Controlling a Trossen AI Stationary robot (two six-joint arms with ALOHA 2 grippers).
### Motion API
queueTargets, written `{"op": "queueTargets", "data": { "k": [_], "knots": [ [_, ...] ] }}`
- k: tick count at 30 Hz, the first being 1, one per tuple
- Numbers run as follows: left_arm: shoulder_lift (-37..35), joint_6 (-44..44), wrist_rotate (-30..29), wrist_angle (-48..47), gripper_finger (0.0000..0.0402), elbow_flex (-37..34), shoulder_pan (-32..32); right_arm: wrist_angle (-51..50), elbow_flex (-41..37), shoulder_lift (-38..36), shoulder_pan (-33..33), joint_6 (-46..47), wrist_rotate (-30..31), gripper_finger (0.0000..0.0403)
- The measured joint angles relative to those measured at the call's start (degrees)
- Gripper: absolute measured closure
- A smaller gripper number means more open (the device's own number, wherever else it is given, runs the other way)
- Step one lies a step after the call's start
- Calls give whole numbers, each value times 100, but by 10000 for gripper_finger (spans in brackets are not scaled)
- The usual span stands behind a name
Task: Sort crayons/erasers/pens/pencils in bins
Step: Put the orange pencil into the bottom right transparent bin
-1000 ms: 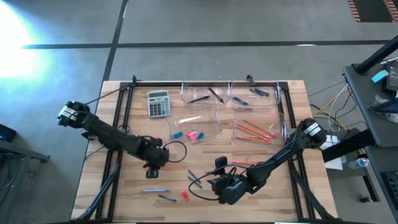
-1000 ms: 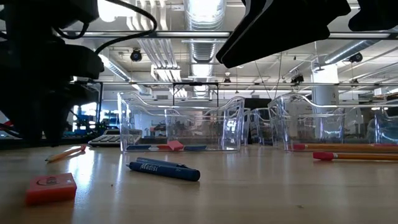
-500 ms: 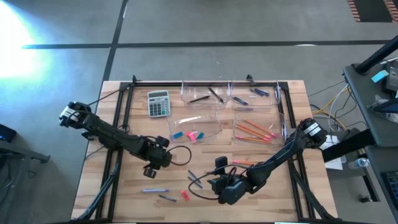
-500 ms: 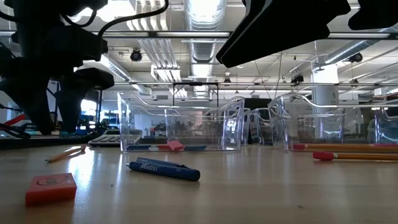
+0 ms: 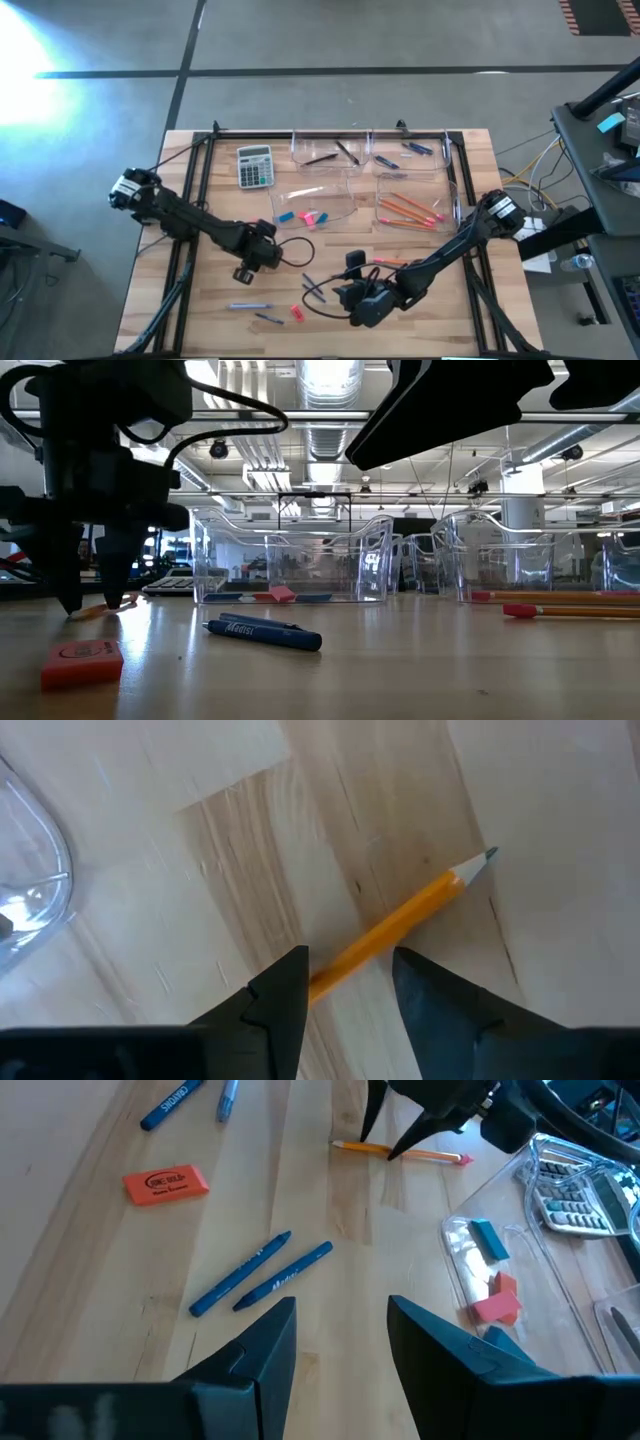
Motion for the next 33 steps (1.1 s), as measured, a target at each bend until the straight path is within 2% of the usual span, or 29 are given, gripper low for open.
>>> {"op": "queueTargets", "data": {
  "k": [7, 14, 16, 25, 33],
  "knots": [
    [73, -394, 360, -1, 280, -13, 55, -2, 1, 0, -9, 19, -2, 252],
    [77, -923, 538, 32, 377, -26, 63, -2, 1, 0, -23, 19, 0, 252],
    [67, -1024, 549, 42, 391, -26, 63, -2, 1, 0, -21, 19, 0, 252],
    [66, -1209, 356, -179, 398, 340, 60, -2, 1, 0, -25, 2, 11, 252],
    [-449, -1427, 392, -926, 399, 1003, -33, -4, 1, 0, -23, 2, 13, 252]
  ]
}}
